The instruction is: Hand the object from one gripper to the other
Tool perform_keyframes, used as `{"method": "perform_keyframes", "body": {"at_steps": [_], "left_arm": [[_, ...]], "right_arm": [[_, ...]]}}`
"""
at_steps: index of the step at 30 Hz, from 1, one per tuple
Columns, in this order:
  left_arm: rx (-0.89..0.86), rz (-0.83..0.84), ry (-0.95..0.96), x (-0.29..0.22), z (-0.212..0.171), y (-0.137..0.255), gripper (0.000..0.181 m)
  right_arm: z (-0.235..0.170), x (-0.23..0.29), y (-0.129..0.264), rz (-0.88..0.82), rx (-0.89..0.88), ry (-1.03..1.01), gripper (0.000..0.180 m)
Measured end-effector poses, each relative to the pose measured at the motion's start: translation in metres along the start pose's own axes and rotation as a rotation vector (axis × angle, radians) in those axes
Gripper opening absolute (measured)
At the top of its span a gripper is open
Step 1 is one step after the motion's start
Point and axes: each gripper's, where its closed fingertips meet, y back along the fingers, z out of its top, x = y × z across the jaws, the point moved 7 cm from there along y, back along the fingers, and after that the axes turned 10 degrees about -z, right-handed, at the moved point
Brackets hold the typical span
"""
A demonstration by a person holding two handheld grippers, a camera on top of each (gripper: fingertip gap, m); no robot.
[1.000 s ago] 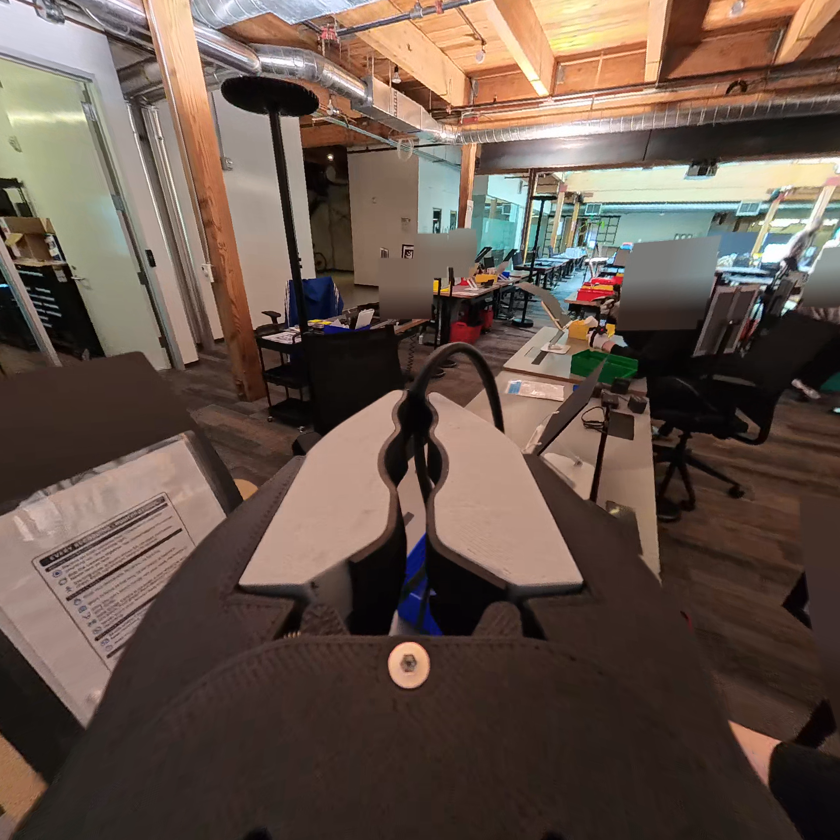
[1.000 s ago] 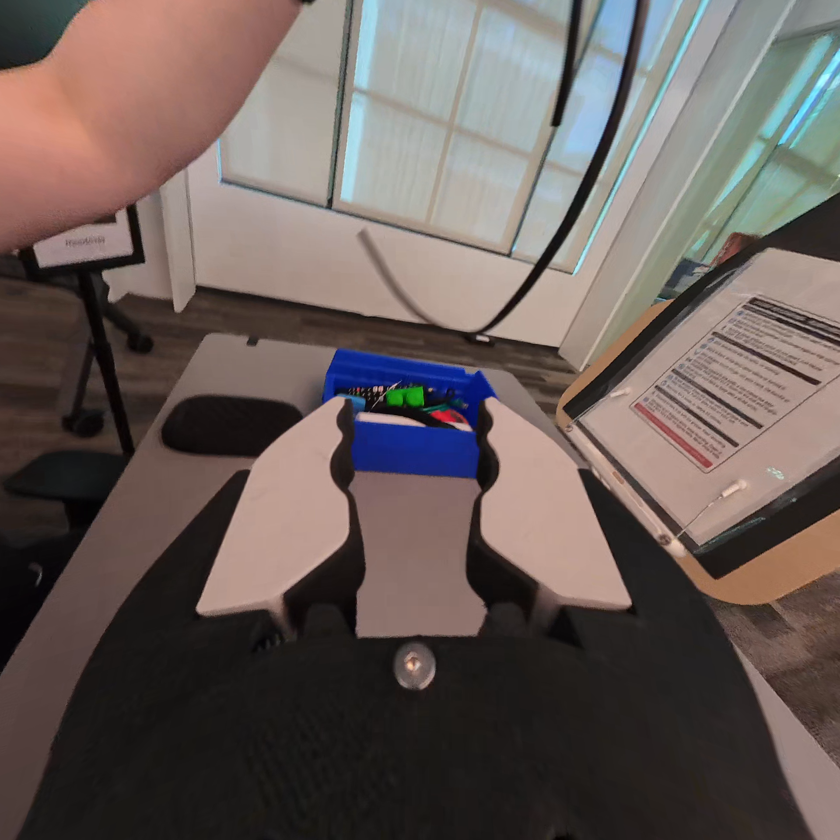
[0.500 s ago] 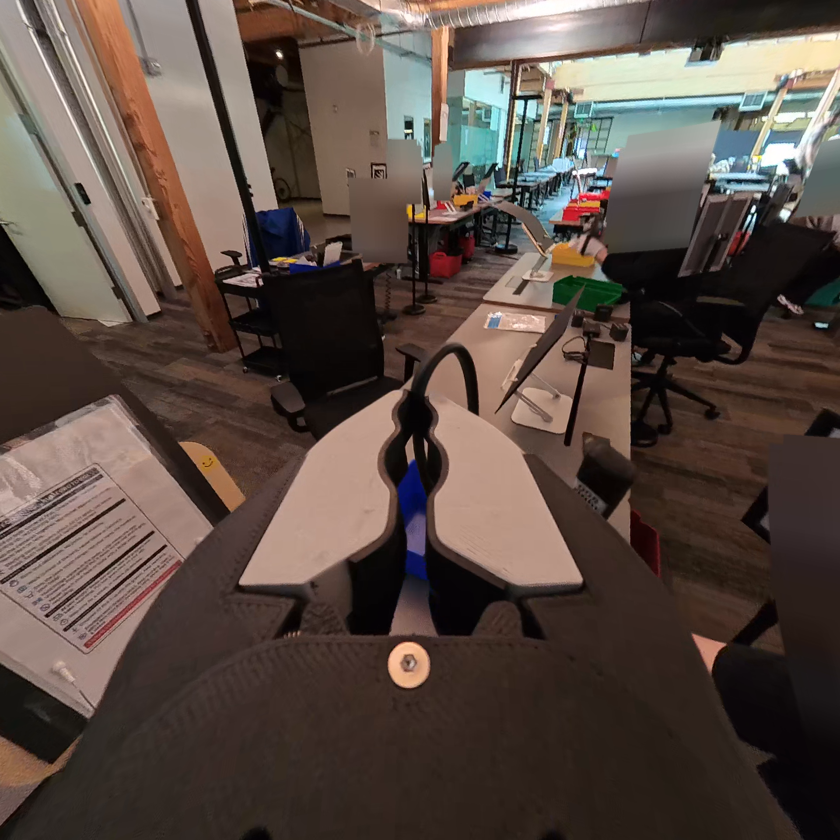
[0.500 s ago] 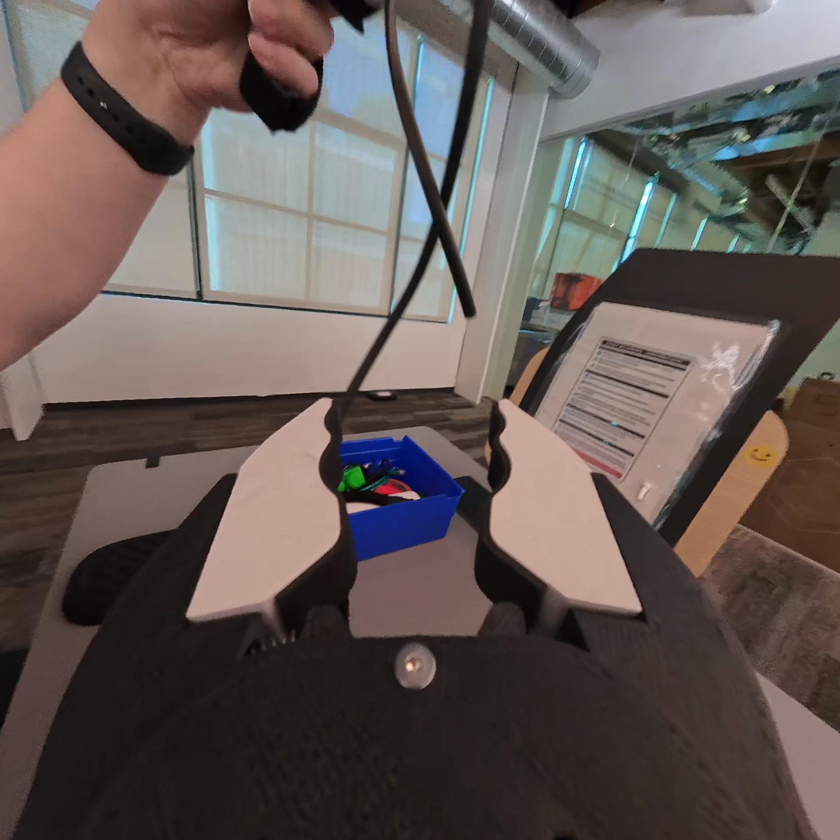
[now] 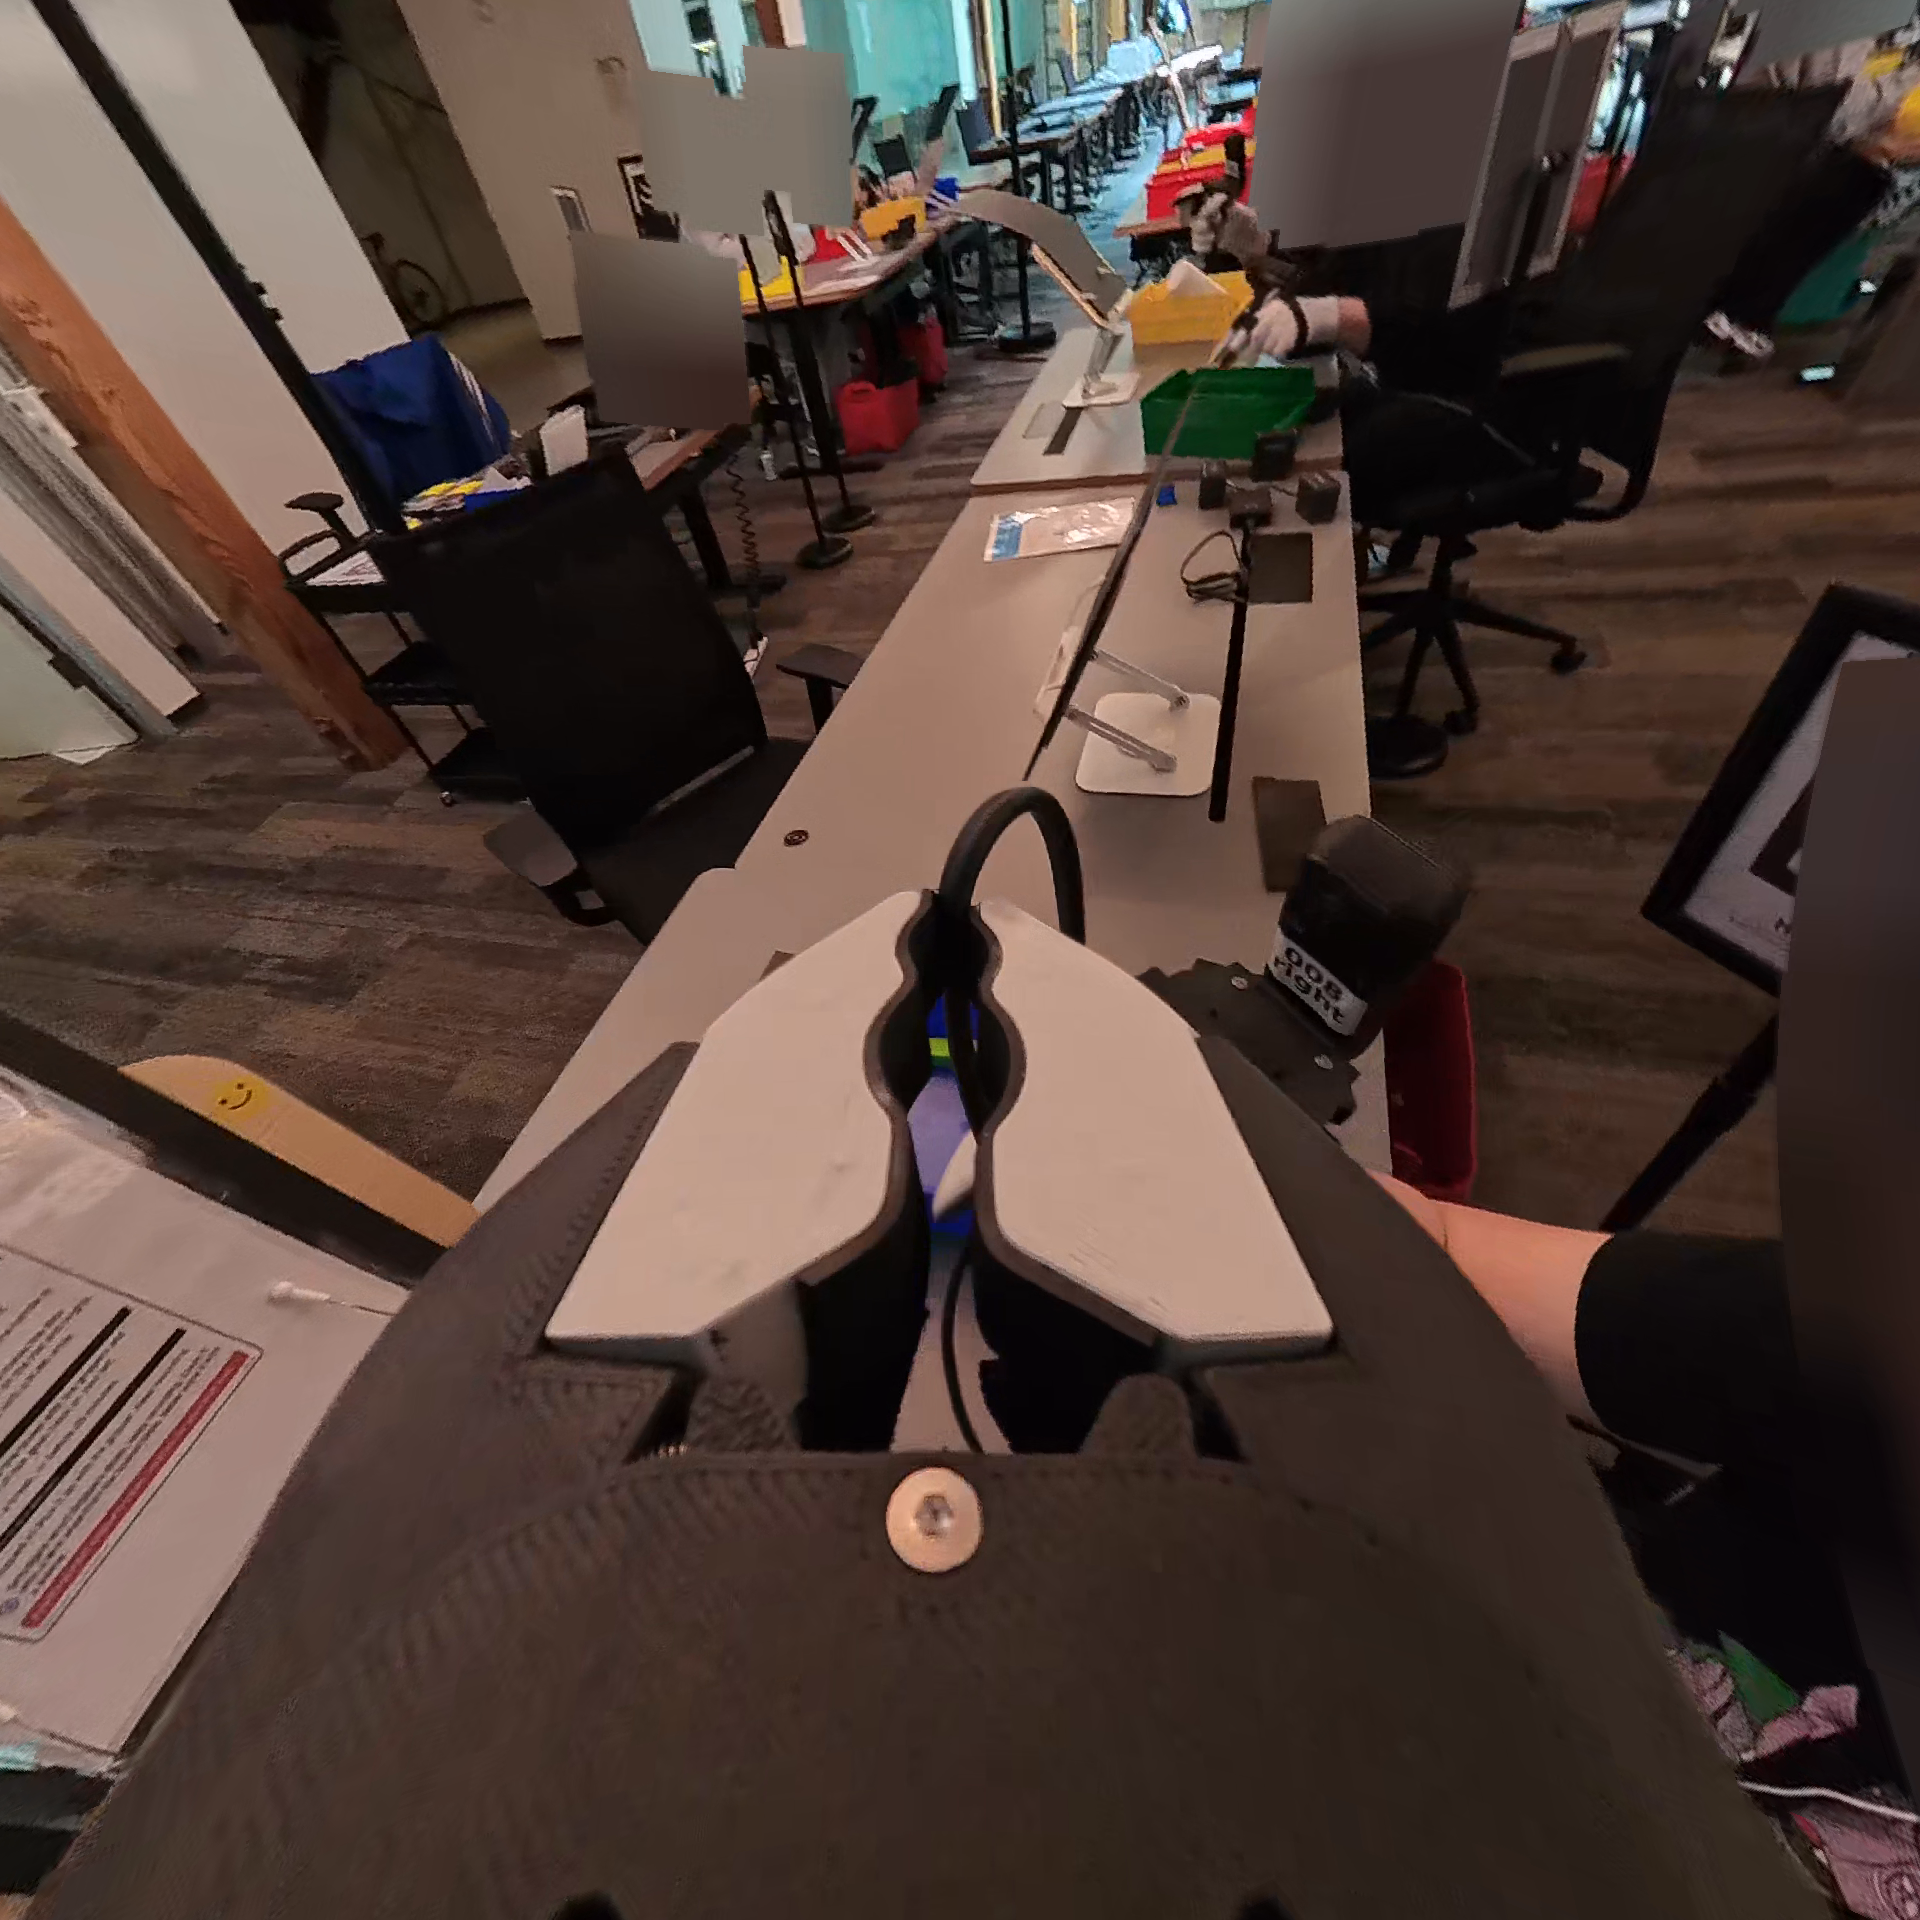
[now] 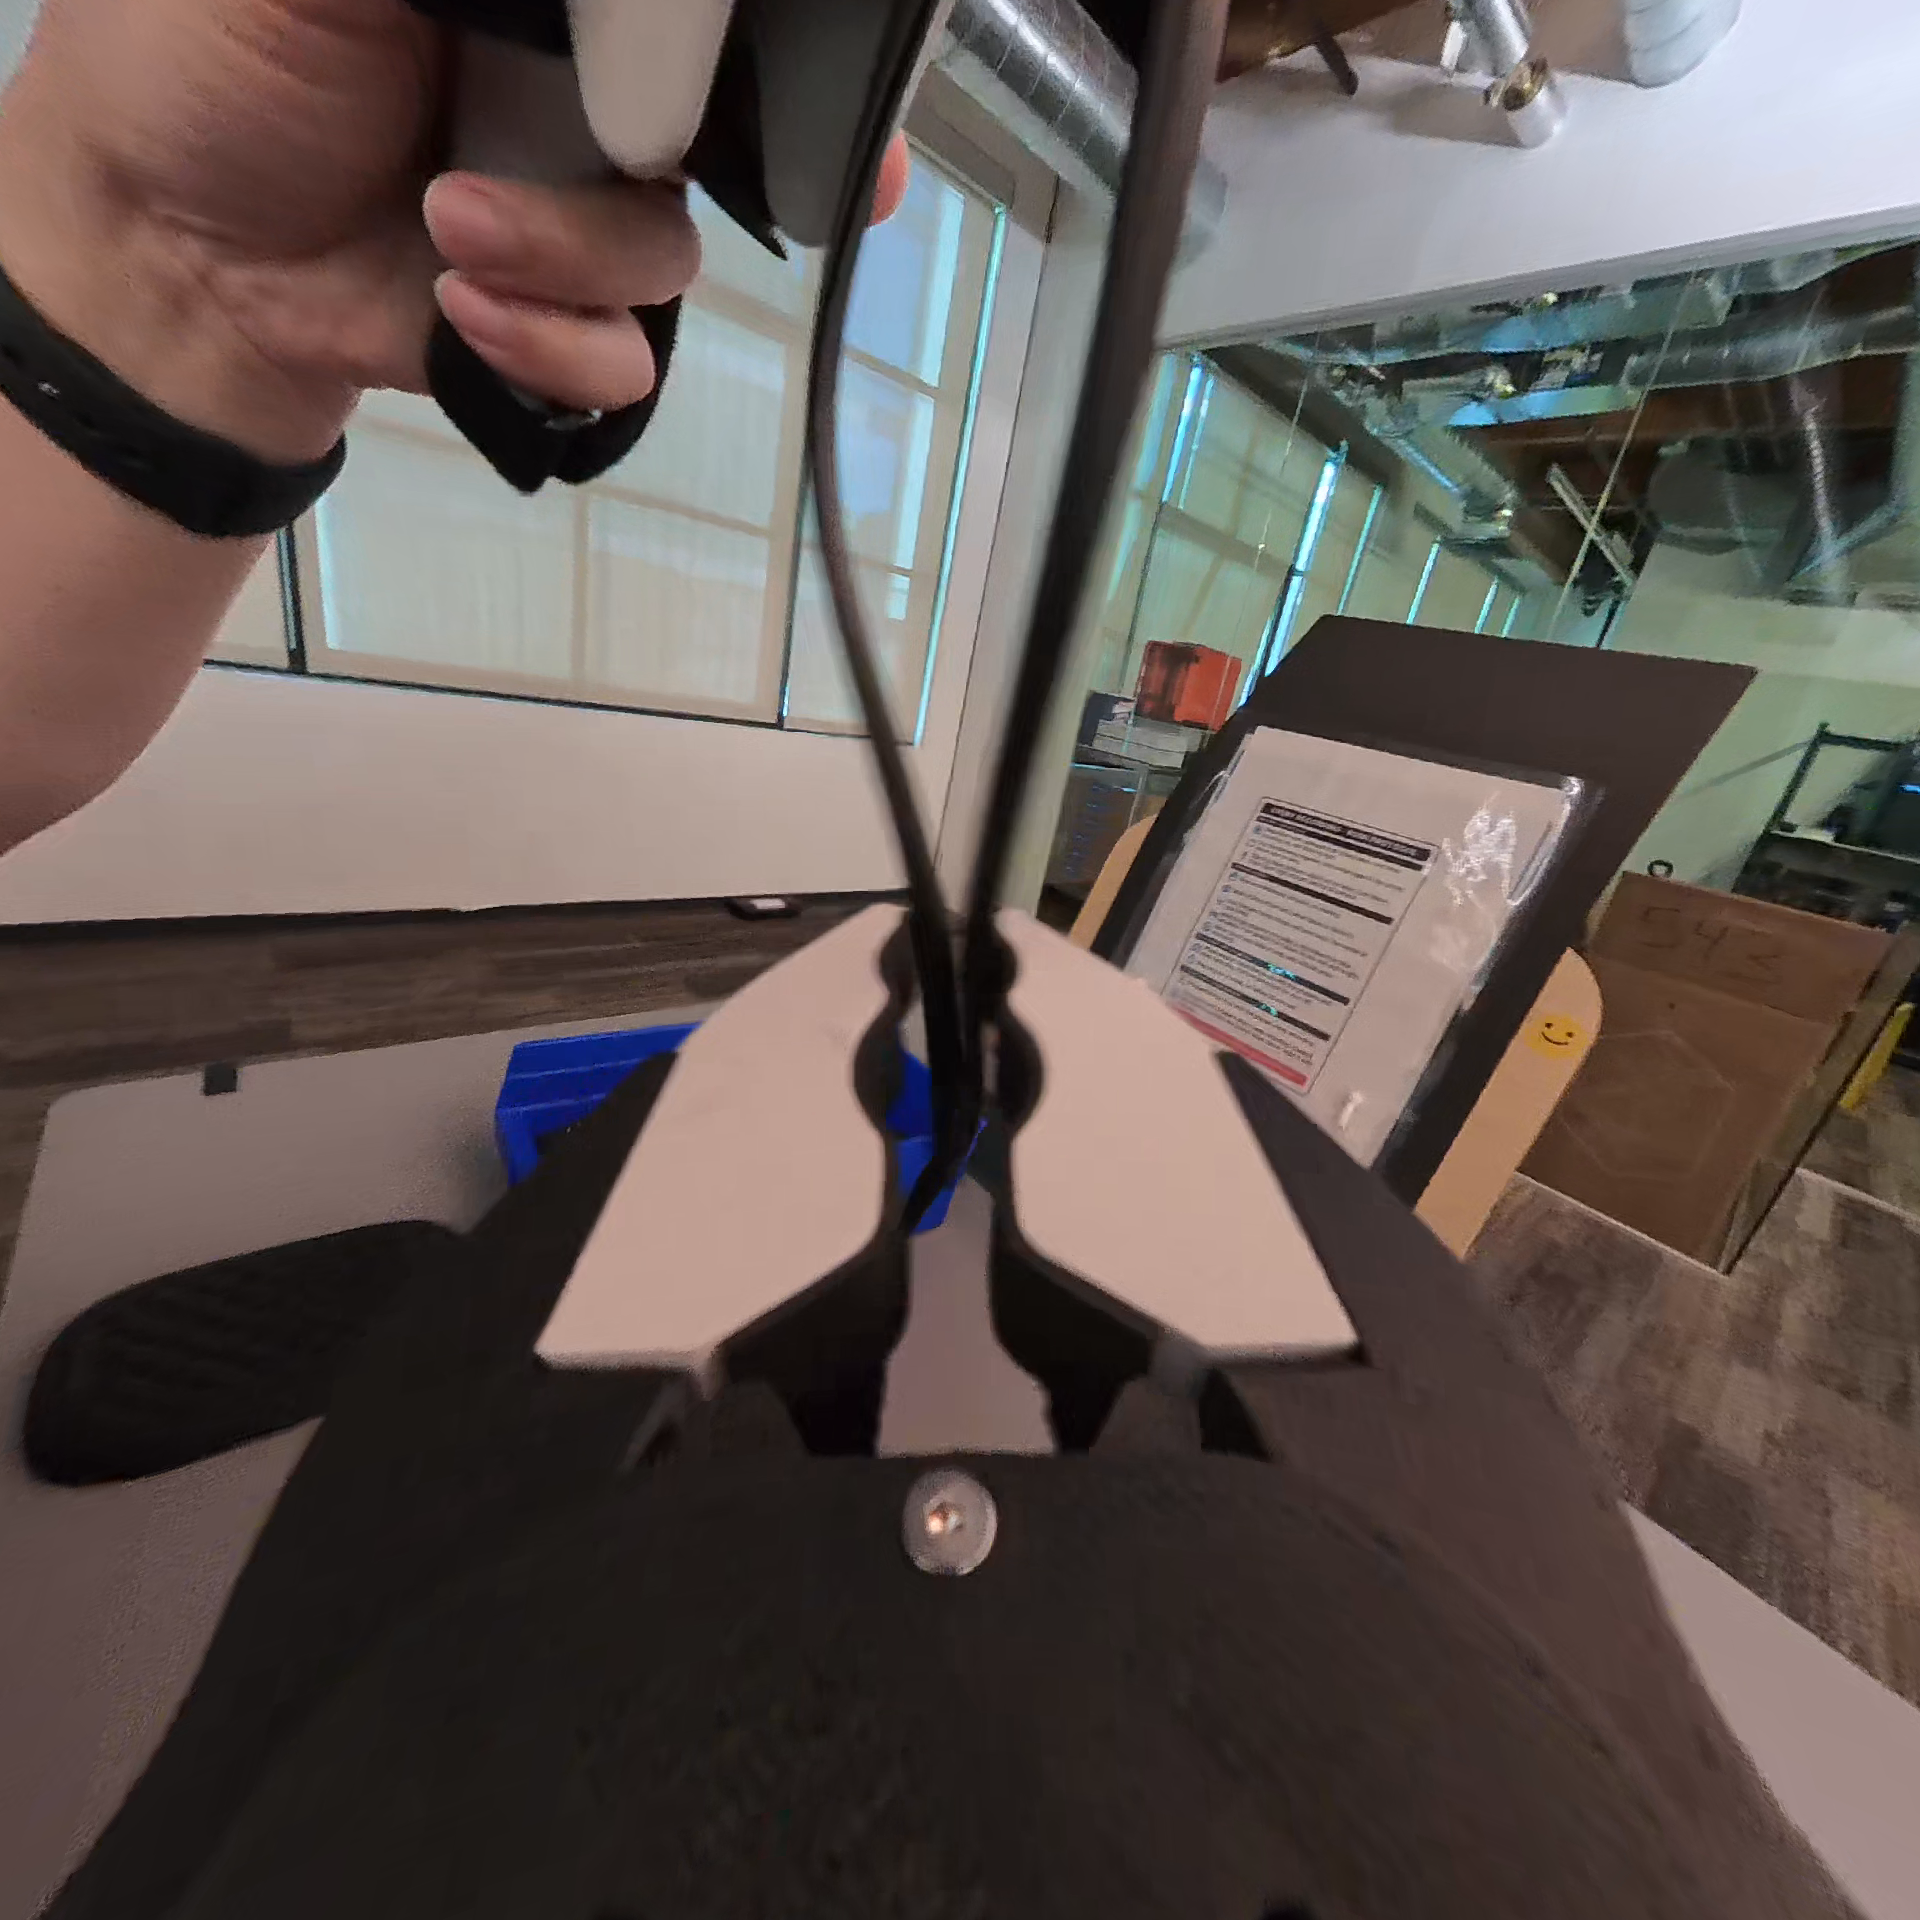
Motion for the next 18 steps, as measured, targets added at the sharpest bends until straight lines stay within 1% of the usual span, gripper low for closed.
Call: {"method": "perform_keyframes", "body": {"at_steps": [1, 3, 5, 9, 13, 16, 18], "left_arm": [[0.003, -0.006, -0.006, -0.003, 0.0, -0.003, 0.003], [0.011, -0.012, -0.009, -0.006, -0.001, -0.005, 0.003], [0.027, -0.017, 0.0, -0.005, -0.005, -0.004, 0.003], [0.002, -0.025, 0.052, 0.002, -0.022, 0.008, 0.003], [-0.047, -0.032, 0.118, 0.015, -0.053, 0.023, 0.003], [-0.093, -0.047, 0.196, 0.026, -0.088, 0.031, 0.003], [-0.154, -0.079, 0.265, 0.033, -0.114, 0.034, 0.003]], "right_arm": [[0.0, 0.0, 0.001, 0.011, 0.015, 0.007, 0.007], [-0.001, -0.002, 0.003, 0.028, 0.062, 0.016, 0.007], [0.001, -0.005, 0.007, 0.023, 0.065, 0.02, 0.007], [0.0, -0.012, 0.014, 0.033, 0.129, 0.038, 0.007], [-0.006, -0.019, 0.021, 0.099, 0.235, 0.011, 0.007], [-0.012, -0.019, 0.024, 0.159, 0.309, 0.005, 0.006], [-0.016, -0.015, 0.027, 0.228, 0.359, 0.005, 0.006]]}}
